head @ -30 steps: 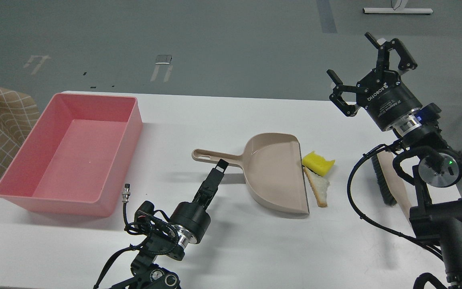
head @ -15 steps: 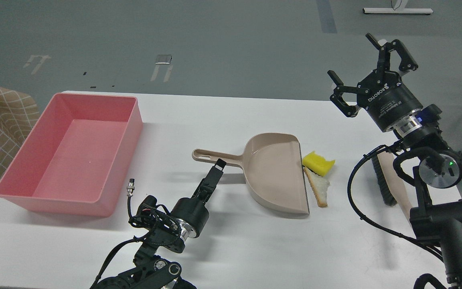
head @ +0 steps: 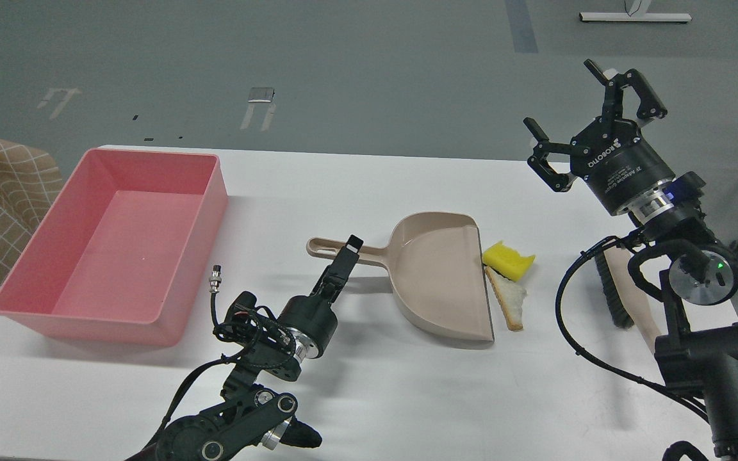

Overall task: Sweep and dump garbage into bin
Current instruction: 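Grasp the dustpan handle with the left gripper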

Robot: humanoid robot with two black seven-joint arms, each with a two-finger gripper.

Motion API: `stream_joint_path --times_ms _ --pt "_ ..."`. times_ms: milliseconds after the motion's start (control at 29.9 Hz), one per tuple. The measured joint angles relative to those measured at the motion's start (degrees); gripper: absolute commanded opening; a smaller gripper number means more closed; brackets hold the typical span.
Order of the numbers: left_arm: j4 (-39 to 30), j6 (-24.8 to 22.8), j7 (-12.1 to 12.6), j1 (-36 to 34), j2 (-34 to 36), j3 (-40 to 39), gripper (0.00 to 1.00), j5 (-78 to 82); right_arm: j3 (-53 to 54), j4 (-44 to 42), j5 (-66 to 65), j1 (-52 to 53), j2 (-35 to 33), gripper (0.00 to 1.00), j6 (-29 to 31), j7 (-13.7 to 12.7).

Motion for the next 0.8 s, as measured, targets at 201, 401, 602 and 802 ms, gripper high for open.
stream_joint_path --times_ms 201,401,602,802 --pt "0.7 0.0 -0.1 -1.2 -0.4 0.0 0.99 -2.3 0.0 -0.2 0.0 -0.1 0.0 1.0 0.0 0.0" --pt "3.4 0.0 -0.2 -3.2 -2.6 0.0 0.98 -3.4 0.0 -0.1 0.0 -0.3 0.0 1.0 0.0 0.0" --pt "3.9 0.0 -0.7 -3.6 -2.9 -0.2 0.88 -3.4 0.1 0.0 0.0 -0.3 0.0 1.0 0.0 0.1" --pt "4.1 0.0 -1.9 -3.6 -2.7 -0.1 0.69 -3.4 0.1 0.0 0.0 -0.3 0.0 1.0 0.0 0.1"
